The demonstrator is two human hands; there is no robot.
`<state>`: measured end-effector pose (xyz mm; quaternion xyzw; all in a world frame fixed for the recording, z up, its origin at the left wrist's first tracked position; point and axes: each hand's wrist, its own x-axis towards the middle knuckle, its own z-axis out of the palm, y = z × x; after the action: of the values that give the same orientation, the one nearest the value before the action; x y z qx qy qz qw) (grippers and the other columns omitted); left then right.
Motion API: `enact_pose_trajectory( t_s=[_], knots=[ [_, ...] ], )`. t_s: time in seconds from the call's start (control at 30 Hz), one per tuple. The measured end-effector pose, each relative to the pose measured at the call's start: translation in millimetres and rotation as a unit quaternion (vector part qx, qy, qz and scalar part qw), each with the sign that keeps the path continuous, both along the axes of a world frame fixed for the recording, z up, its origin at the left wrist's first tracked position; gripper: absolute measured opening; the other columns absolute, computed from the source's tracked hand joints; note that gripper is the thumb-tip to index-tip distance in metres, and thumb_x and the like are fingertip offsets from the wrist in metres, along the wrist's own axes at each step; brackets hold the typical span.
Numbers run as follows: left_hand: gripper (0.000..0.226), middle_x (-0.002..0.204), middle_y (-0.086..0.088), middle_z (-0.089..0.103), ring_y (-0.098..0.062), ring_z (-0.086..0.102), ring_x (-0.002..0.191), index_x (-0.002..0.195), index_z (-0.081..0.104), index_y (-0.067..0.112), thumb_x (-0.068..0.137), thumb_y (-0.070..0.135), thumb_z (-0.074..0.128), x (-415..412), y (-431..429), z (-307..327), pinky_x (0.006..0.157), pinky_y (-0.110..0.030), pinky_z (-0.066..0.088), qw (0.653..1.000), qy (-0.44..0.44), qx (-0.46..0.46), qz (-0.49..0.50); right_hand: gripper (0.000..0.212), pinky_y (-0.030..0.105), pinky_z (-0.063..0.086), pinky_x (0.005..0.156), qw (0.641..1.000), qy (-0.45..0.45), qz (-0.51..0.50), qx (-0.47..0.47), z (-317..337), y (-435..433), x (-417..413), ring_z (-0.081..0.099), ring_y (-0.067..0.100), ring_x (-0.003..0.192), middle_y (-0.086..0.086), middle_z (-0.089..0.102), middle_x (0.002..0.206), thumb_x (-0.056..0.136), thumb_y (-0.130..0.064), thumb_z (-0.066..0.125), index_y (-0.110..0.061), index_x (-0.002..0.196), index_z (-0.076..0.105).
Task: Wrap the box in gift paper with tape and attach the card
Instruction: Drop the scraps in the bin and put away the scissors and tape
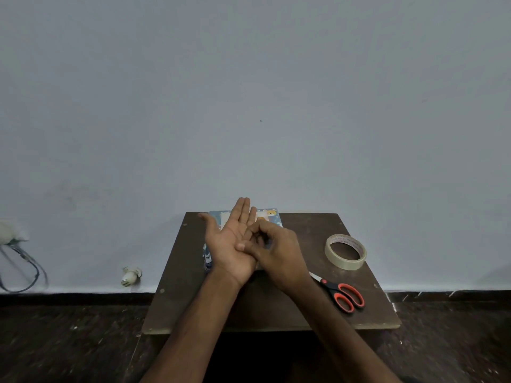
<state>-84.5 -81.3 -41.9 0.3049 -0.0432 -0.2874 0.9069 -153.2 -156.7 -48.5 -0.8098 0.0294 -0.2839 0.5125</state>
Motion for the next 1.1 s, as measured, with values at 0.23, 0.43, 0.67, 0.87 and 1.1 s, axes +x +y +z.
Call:
enact_pose_trajectory(
  t_s=[0.23, 0.43, 0.67, 0.87, 1.1],
  knots=[
    [0.094, 0.155, -0.002, 0.045, -0.018, 0.035, 0.147, 0.151, 0.042, 0.013, 0.091, 0.08, 0.015, 1, 1, 2, 0.102, -0.035, 0.041, 1.0, 0.013, -0.003, 0.007, 0.016, 0.017, 0.048, 0.083, 0.998, -0.038, -0.027, -0.038, -10, 0, 5, 0.062, 0.006, 0.092, -0.003, 0.07, 0.093, 0.076, -0.001, 0.077, -0.013, 0.087, 0.078],
    [0.092, 0.16, -0.008, 0.035, -0.026, 0.027, 0.151, 0.155, 0.033, 0.01, 0.094, 0.076, 0.013, 8, 11, 3, 0.111, -0.039, 0.031, 0.999, 0.033, -0.021, 0.026, 0.019, 0.008, 0.034, 0.089, 0.987, 0.0, -0.01, -0.159, -22, -9, 3, 0.045, -0.006, 0.102, -0.01, 0.056, 0.109, 0.082, -0.026, 0.077, -0.026, 0.1, 0.08],
    [0.094, 0.161, -0.006, 0.034, -0.022, 0.028, 0.15, 0.156, 0.032, 0.012, 0.092, 0.078, 0.012, 10, 14, 5, 0.119, -0.044, 0.024, 1.0, 0.02, -0.017, 0.004, 0.012, 0.015, 0.046, 0.072, 0.999, -0.004, 0.039, 0.007, -7, 8, -1, 0.063, 0.01, 0.078, -0.005, 0.07, 0.084, 0.074, -0.003, 0.083, -0.007, 0.08, 0.074],
    [0.096, 0.156, -0.005, 0.042, -0.022, 0.035, 0.147, 0.153, 0.039, 0.014, 0.089, 0.081, 0.015, -1, 9, 9, 0.116, -0.044, 0.029, 0.999, 0.009, -0.03, -0.015, 0.009, 0.033, 0.055, 0.077, 0.998, -0.025, 0.009, 0.05, -6, 5, 9, 0.066, 0.02, 0.078, 0.0, 0.072, 0.079, 0.091, -0.005, 0.066, -0.005, 0.087, 0.074],
    [0.089, 0.157, -0.004, 0.041, -0.021, 0.032, 0.149, 0.153, 0.039, 0.014, 0.092, 0.078, 0.02, -5, 2, 4, 0.115, -0.043, 0.029, 0.999, 0.009, -0.043, -0.021, 0.019, 0.031, 0.053, 0.061, 0.997, 0.016, -0.051, 0.057, -8, -6, 9, 0.059, 0.009, 0.06, 0.003, 0.069, 0.065, 0.085, -0.021, 0.077, -0.008, 0.072, 0.071]
  ],
)
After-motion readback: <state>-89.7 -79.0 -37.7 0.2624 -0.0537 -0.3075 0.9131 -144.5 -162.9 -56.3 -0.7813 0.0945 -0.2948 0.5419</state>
